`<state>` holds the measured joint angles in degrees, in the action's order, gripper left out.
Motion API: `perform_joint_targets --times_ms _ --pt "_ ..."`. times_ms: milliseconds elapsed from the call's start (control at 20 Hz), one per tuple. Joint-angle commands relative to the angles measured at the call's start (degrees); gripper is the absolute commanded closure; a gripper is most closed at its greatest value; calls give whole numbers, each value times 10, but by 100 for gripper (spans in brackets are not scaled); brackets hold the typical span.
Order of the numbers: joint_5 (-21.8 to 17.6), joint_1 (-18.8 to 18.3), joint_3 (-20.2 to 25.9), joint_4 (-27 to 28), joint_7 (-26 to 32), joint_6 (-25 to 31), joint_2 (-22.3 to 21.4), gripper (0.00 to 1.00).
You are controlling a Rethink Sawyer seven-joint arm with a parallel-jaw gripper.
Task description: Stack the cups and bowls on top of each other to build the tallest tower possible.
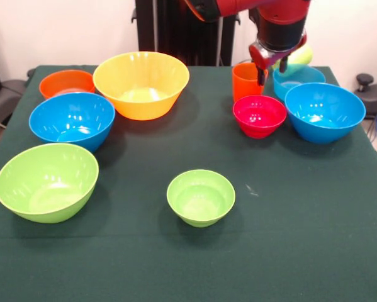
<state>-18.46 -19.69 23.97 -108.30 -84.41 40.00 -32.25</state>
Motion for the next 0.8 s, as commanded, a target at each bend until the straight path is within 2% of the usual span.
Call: perform_joint_targets --times_ms 50,150,300,800 --pt "-6 25 -2 -15 -91 -103 64 0" --pt "-8 28 -4 -19 -97 -134 72 0" --pt "-4 37 -8 -17 -99 -147 85 0" --pt "8 72 -46 1 -97 -91 109 0"
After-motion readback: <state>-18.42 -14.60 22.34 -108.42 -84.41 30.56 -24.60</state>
